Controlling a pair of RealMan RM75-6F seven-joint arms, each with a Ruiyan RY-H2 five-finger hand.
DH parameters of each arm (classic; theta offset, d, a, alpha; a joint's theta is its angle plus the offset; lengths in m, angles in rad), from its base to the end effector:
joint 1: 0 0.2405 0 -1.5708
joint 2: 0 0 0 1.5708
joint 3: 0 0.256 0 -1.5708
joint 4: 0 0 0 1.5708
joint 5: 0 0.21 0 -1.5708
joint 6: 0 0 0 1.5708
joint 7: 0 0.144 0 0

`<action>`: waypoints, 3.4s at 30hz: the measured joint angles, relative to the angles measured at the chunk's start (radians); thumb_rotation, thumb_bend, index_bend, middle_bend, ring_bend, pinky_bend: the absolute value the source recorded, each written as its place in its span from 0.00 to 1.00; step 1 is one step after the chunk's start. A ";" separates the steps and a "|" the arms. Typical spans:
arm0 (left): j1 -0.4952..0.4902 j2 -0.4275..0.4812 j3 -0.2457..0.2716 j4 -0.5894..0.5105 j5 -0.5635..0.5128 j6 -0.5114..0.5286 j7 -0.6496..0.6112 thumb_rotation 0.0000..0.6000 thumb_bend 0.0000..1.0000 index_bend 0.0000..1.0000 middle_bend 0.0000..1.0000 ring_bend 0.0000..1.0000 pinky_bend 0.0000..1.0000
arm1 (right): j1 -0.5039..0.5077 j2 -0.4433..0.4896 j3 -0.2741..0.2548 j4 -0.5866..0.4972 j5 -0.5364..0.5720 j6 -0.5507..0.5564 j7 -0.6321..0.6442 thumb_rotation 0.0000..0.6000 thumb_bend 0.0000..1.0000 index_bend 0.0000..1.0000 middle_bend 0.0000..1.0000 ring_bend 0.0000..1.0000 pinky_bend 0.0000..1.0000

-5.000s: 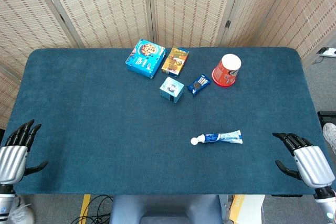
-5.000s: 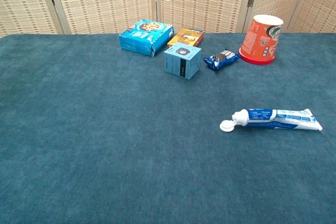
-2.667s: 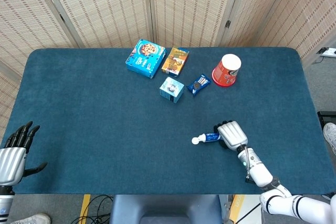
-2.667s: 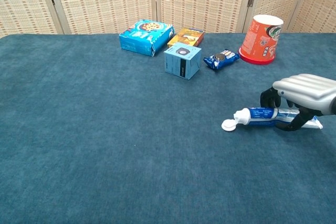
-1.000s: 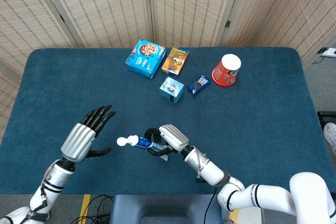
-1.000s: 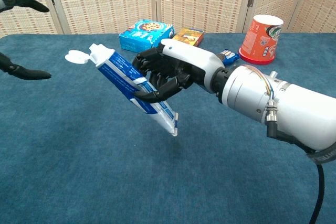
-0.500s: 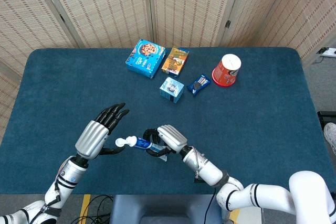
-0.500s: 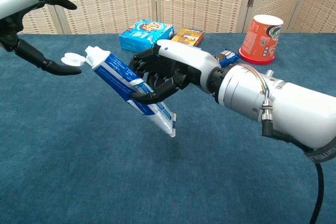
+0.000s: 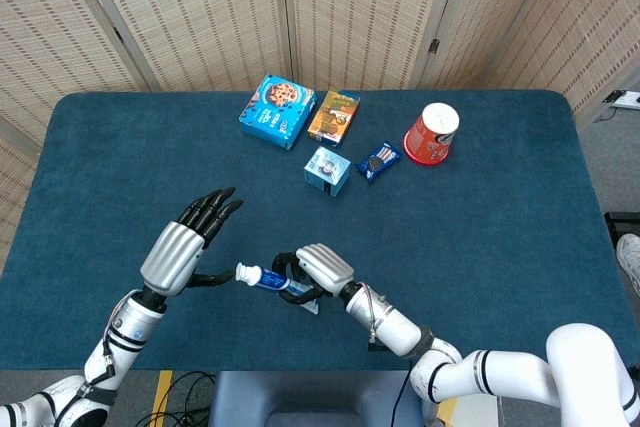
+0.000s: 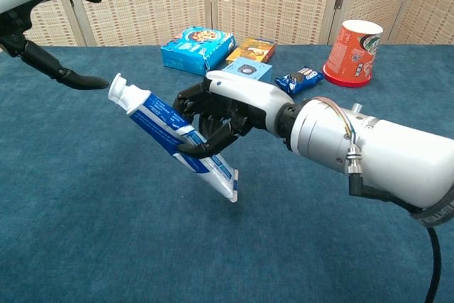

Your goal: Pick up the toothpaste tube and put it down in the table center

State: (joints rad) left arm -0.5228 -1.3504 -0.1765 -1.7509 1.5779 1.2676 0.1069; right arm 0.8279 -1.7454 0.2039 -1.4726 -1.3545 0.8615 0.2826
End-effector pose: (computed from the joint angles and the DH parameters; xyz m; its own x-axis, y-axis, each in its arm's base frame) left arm -0.1298 0.2813 0.0710 0.1963 0.0302 0.9801 0.8295 -0.5380 -0.1496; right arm -0.0522 -0.3012 -0.0813 -0.0398 -0.6120 0.7898 -0.8449 -0.4014 -0.3536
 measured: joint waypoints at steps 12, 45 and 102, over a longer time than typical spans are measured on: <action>0.000 0.039 -0.018 -0.043 -0.066 -0.002 -0.045 0.91 0.08 0.02 0.02 0.05 0.16 | 0.002 0.004 0.008 -0.018 0.011 0.010 -0.026 1.00 0.57 0.76 0.74 0.61 0.55; -0.051 0.092 0.006 -0.166 -0.146 -0.129 -0.095 0.00 0.00 0.03 0.02 0.04 0.16 | 0.083 -0.058 0.100 -0.089 0.110 0.010 -0.174 1.00 0.61 0.77 0.74 0.61 0.57; -0.030 0.164 0.046 -0.132 -0.207 -0.123 -0.062 0.00 0.00 0.00 0.02 0.04 0.16 | 0.163 0.167 -0.010 -0.171 0.477 -0.080 -0.680 1.00 0.45 0.56 0.51 0.46 0.55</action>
State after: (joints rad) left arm -0.5527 -1.1866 -0.1303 -1.8829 1.3711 1.1442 0.0447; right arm 0.9910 -1.5780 0.1943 -1.6433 -0.8780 0.7819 -0.3970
